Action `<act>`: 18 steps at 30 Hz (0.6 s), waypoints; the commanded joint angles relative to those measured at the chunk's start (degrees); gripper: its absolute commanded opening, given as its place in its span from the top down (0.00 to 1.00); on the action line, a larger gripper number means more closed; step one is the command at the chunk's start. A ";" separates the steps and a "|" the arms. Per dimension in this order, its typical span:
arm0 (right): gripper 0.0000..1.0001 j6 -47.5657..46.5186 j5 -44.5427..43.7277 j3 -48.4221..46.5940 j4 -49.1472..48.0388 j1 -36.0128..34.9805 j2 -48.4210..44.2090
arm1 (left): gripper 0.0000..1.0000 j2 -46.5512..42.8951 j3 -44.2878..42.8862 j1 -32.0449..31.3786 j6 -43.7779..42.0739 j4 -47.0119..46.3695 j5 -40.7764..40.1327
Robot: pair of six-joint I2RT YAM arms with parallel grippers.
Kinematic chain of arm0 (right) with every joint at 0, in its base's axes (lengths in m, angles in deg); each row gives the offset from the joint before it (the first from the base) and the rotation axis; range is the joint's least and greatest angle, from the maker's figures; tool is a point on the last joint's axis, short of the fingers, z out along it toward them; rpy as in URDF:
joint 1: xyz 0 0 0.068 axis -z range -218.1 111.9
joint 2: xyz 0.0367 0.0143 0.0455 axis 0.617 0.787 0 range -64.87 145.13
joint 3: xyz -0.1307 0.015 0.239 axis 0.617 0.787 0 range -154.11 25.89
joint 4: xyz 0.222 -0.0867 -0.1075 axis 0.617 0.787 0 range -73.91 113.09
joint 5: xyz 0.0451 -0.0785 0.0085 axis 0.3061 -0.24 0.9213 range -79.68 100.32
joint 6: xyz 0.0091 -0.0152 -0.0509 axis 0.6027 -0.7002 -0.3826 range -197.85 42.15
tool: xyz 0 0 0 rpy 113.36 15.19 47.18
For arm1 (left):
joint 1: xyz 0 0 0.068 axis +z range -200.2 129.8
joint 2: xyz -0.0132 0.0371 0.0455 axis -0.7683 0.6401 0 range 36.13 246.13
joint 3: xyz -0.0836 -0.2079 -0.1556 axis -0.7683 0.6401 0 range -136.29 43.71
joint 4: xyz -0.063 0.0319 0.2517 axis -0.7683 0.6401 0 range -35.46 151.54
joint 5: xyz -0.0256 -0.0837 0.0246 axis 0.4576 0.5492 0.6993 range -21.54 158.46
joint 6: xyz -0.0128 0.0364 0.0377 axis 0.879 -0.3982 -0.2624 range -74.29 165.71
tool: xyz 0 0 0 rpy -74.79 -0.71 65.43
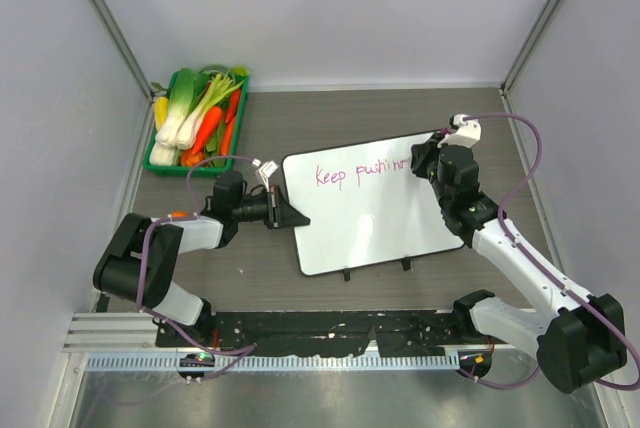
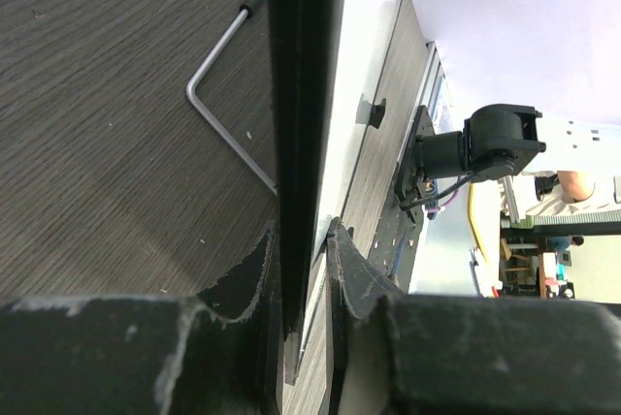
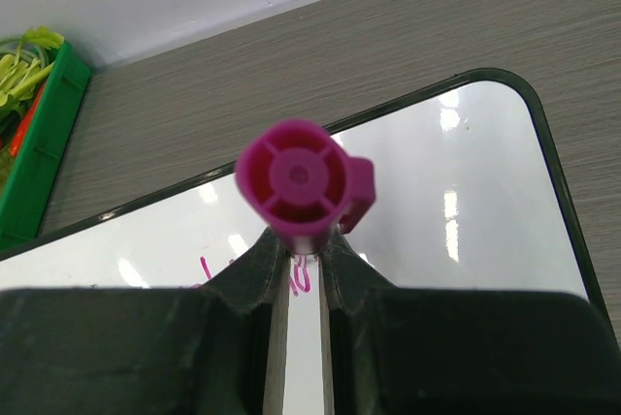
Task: Write a sentence on the whiteboard
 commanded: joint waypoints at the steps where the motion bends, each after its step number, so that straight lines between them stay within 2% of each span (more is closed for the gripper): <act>1: 0.99 -1.01 -0.94 1.04 0.62 0.36 -1.82 | 1.00 1.90 0.68 -1.14 -6.42 7.31 -10.10; 18: 0.99 -0.83 1.26 5.09 4.05 0.45 -5.69 | 1.00 1.73 0.68 -1.23 -6.33 7.31 -10.19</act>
